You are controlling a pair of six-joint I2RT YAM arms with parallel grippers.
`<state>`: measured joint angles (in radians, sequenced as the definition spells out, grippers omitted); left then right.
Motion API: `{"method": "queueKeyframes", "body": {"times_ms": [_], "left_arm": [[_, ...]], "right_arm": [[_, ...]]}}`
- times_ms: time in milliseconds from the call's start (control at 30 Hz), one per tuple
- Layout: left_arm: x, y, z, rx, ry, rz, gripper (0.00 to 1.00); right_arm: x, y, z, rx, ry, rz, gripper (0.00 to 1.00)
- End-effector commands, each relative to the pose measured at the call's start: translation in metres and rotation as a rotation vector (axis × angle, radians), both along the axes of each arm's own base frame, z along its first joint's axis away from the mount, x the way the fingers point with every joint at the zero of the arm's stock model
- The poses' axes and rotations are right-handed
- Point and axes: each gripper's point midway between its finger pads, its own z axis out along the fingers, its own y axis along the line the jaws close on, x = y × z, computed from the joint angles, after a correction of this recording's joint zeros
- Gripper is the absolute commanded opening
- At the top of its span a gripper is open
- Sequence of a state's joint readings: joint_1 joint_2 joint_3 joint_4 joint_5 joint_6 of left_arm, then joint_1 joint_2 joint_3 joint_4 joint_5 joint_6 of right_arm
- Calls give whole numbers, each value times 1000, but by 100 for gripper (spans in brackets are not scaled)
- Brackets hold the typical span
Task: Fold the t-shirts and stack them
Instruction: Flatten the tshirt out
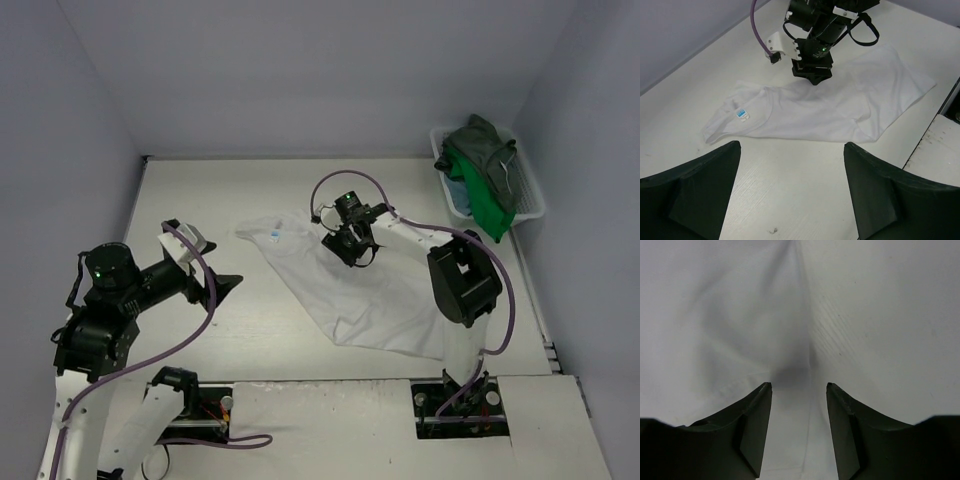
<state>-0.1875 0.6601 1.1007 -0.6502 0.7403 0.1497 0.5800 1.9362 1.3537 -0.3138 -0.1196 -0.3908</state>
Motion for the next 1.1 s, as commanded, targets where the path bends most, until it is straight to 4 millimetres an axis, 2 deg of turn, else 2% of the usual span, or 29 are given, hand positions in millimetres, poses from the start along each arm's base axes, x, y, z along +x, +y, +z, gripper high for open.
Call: {"method": "queueKeyframes", "body": {"times_ms": [0,133,367,533,867,1067], "left_arm": [[7,10,13,37,-68,47,78],[9,11,10,37,-65,57,79],[12,11,4,30,-53,59,80],[13,11,4,29,-55,63,80],[8,9,-2,11,-41,51,80],[3,9,-10,5,-27,48,80]], "right_arm": [[4,3,-2,33,7,32,45],[4,2,-10,29,25,44,42],[1,1,-19,35,57,54,17],[3,-3,-19,27,52,42,8],[34,-8,17,-25,-69,-18,8],[33,-5,19,-23,-61,-22,15]]}}
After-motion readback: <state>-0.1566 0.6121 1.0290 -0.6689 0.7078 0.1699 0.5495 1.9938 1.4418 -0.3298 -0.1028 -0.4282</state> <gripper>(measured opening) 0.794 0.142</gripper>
